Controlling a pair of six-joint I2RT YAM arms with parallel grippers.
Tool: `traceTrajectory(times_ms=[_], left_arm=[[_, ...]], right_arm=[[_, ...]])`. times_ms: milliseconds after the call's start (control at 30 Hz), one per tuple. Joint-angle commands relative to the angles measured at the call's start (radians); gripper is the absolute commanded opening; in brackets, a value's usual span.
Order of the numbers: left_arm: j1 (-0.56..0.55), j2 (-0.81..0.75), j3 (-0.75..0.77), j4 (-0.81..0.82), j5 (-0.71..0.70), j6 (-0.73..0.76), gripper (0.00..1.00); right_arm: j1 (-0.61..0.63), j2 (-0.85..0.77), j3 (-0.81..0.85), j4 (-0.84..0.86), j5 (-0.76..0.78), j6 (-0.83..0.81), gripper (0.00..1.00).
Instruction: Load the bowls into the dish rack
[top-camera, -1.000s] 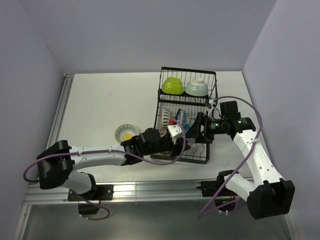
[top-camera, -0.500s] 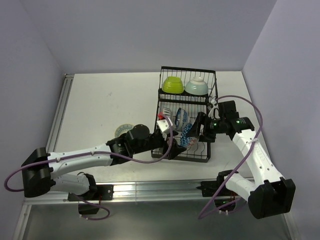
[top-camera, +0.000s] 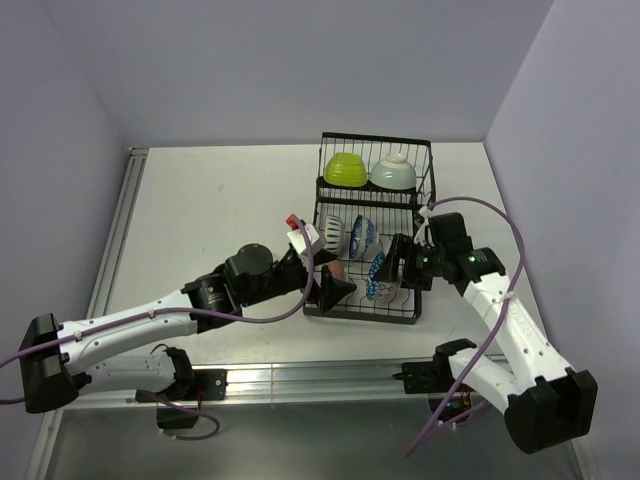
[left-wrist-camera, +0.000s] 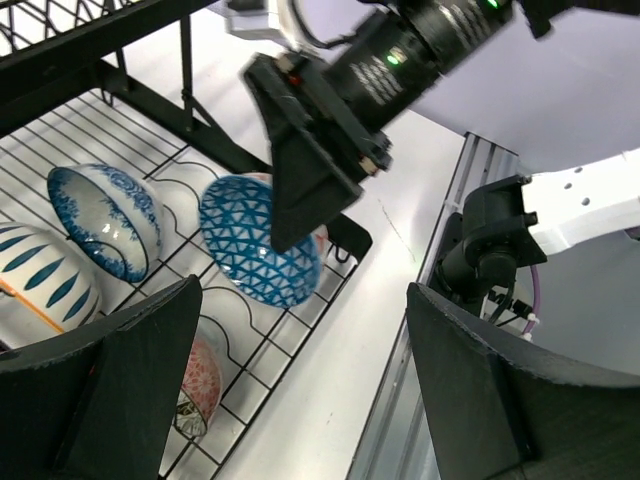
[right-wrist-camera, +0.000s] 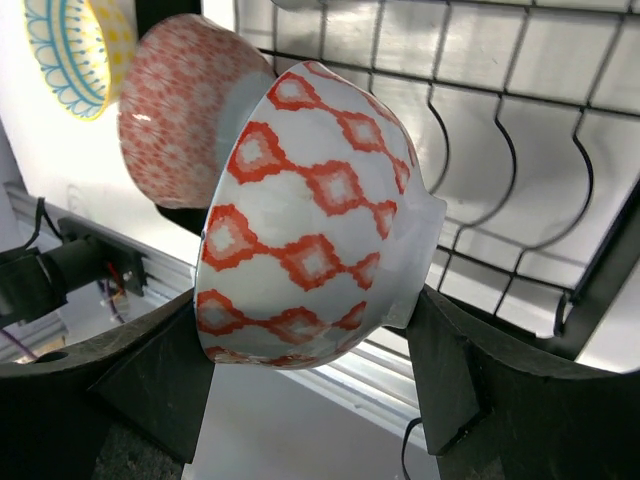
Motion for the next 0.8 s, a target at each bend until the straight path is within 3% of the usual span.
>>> traceTrajectory(times_ms=[0,200,533,767], left_arm=[[0.008,-0.026,-0.010,0.001,-0.031,-0.020,0.89],[0.017,-0.041,-0.021,-0.009,-0.046,-0.026,0.89],[0.068,-0.049,-0.002,-0.055,-0.046,-0.017,0.89],[0.149,-0.061,-0.008,-0.097,-0.043,-0.038,0.89]], right_arm=[[0.005,-0.103,-0.043,0.058,0.019,0.067,0.00],[0.045,-0.174,-0.106,0.110,0.085,0.165,0.00],[0.142,-0.143,-0.129,0.203,0.283,0.223,0.00],[0.209,-0.108,-0.128,0.236,0.317,0.230,0.00]])
